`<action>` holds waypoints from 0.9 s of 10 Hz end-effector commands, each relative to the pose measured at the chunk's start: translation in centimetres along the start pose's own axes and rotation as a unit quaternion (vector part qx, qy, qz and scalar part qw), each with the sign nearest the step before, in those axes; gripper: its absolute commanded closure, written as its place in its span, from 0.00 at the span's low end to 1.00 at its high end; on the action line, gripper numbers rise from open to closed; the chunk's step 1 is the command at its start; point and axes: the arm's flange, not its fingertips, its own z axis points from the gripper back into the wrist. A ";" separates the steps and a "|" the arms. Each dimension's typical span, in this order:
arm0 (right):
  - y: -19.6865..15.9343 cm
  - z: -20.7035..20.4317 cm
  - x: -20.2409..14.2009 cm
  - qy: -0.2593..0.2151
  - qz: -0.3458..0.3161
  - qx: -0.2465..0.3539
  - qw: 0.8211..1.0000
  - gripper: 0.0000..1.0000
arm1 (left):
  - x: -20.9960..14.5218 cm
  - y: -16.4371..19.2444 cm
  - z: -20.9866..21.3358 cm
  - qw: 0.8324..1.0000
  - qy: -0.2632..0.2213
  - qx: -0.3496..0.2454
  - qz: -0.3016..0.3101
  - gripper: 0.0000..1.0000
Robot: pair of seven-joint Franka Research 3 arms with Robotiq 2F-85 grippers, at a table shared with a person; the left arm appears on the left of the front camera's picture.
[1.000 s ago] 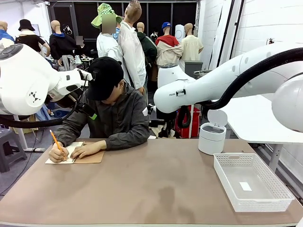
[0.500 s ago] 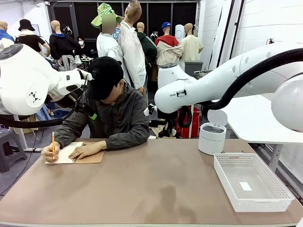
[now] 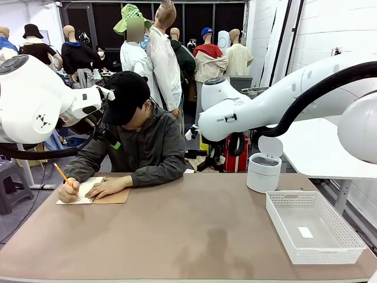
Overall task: Sort the paper based on its condition.
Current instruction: If a person hands you a paper, place it in the Organizing basket , and if it's crumpled, put it in the Trash can.
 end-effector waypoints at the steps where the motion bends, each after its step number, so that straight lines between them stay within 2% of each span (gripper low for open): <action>1: -3.2 -0.4 -1.8 0.012 -0.049 -0.024 0.998 1.00 | 0.0 0.1 0.1 1.000 -0.001 -0.001 -0.001 0.00; 5: -9.5 -0.7 -4.4 0.044 -0.099 -0.036 0.994 1.00 | 0.0 0.1 0.1 1.000 -0.001 -0.001 -0.001 0.00; 9: -14.3 -2.1 -5.3 0.057 -0.092 -0.054 0.993 1.00 | 0.0 0.1 0.1 1.000 -0.001 -0.001 -0.001 0.00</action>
